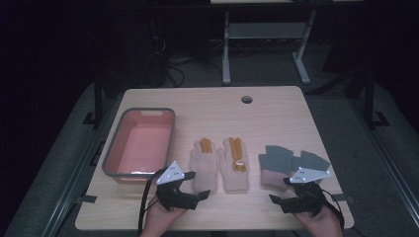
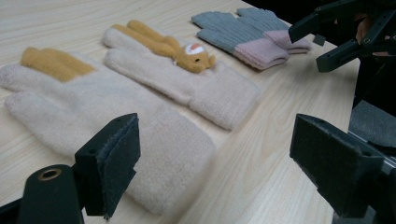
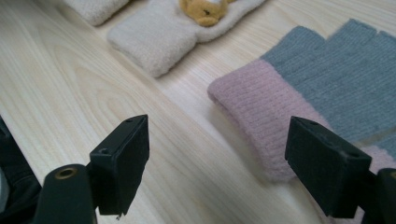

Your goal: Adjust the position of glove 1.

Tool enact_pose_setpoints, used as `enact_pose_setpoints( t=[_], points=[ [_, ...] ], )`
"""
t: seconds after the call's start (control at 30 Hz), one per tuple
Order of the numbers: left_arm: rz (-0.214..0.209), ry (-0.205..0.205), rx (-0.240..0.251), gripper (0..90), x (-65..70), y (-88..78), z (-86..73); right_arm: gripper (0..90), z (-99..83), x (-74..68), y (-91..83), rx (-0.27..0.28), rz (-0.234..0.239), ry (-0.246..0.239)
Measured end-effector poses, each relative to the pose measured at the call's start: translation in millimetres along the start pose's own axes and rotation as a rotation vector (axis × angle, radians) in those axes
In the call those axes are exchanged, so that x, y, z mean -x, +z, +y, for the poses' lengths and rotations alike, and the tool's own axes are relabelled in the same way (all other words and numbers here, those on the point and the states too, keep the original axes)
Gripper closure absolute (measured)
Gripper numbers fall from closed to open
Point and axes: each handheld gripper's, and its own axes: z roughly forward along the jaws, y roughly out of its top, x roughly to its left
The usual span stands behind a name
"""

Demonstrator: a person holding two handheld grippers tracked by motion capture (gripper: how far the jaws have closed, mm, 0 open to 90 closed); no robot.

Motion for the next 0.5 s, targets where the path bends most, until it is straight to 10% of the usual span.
enact_pose_setpoints(
  t=[0.5],
  points=[
    [0.002,0.017,0.008,15.7,-3.6,-4.8,-0.1,22.0,26.3,-9.9,3.5,-0.01,0.041,-0.068]
  ],
)
